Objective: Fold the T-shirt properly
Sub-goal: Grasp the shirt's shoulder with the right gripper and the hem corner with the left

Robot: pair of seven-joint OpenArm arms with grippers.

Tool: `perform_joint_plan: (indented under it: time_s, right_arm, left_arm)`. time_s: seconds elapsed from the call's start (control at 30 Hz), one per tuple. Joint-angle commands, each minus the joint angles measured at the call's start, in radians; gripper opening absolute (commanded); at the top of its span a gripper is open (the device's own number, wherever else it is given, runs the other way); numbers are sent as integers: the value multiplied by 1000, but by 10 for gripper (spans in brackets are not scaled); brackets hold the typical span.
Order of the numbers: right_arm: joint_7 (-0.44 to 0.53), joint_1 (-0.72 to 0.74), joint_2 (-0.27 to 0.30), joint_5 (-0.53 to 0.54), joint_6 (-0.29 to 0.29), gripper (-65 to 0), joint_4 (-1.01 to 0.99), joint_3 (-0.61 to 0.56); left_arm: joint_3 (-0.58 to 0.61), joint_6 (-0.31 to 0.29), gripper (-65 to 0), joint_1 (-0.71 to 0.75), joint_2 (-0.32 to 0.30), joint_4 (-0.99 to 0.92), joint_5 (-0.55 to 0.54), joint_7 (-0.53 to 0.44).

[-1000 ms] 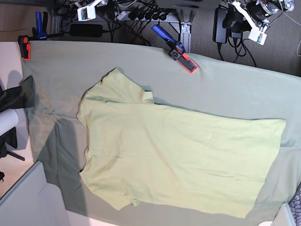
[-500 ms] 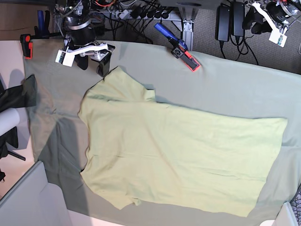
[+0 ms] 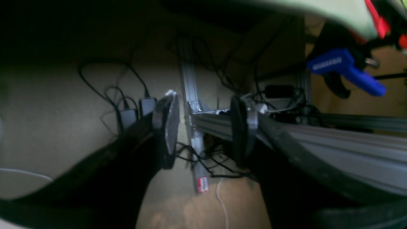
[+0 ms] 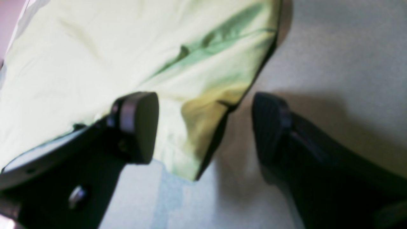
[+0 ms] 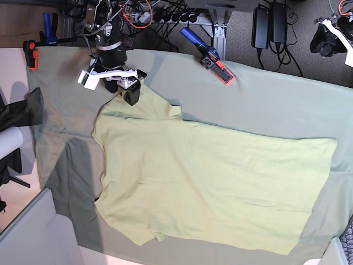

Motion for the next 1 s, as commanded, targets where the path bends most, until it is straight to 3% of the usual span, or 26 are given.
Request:
perform_joint_plan:
  time_s: [0.0, 0.1, 0.23, 0.4, 0.57, 0.67, 0.77, 0.97]
  right_arm:
    - [-12, 3, -2, 3, 0, -204, 8, 1]
    - [-14, 8, -11, -3, 0, -252, 7, 0]
    - [-16, 8, -24, -3, 0, -450, 7, 0]
    - [-14, 13, -23, -3, 0, -637, 8, 0]
    - [-17, 10, -23, -83, 4, -650, 7, 0]
    - [-16, 10, -23, -89, 4, -650, 7, 0]
    - [-16, 10, -24, -89, 4, -650, 7, 0]
    - [-15, 11, -24, -89, 4, -650, 8, 0]
  left_arm:
    - [-14, -19, -353, -5, -21, 15, -25, -12]
    - [-35, -19, -353, -68, -49, 15, -25, -6]
    - [-61, -19, -353, -164, -85, 14, -26, -6]
    - [-60, -19, -353, -291, -105, 2, -25, -3]
    - [-60, -18, -353, -445, -110, -138, -26, -4]
    - [-58, -19, -348, -556, -115, -272, -31, -2]
    - [-57, -19, -295, -655, -123, -402, -43, -3]
    - [-57, -20, -293, -777, -130, -599, -68, 12]
